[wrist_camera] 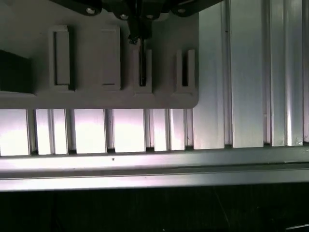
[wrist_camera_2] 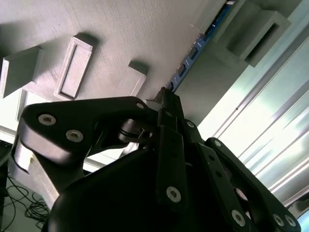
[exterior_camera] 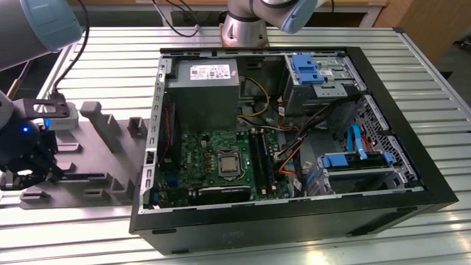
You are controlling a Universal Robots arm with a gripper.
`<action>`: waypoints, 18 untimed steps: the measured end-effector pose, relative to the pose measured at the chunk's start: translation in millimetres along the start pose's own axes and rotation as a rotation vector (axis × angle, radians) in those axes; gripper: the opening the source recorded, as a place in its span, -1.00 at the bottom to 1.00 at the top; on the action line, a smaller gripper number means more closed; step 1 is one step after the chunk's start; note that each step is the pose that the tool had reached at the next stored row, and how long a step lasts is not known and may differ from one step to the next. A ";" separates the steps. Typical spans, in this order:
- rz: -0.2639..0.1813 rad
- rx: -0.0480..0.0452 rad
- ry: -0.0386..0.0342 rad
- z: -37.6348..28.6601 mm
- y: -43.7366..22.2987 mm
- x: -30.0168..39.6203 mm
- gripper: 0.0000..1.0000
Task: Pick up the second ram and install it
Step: 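Pick up the second ram and move it above second insertion slot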
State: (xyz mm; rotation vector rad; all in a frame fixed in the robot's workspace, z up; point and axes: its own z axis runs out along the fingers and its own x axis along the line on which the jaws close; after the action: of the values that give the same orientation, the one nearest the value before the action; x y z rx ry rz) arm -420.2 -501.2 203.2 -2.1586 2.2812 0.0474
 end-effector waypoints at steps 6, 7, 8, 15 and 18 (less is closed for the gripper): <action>-0.028 -0.0008 0.0007 0.0 -0.1 0.0 -0.76; -0.028 -0.0007 0.0007 0.0 -0.2 0.0 -0.76; -0.029 -0.0007 0.0007 0.0 -0.1 0.0 -0.76; -0.033 -0.0007 0.0008 -3.3 -0.1 -0.1 -0.76; -0.033 -0.0006 0.0007 -3.4 -0.1 -0.1 -0.76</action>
State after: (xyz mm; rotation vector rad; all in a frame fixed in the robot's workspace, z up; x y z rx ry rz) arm -420.0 -501.2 206.6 -2.1966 2.2452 0.0474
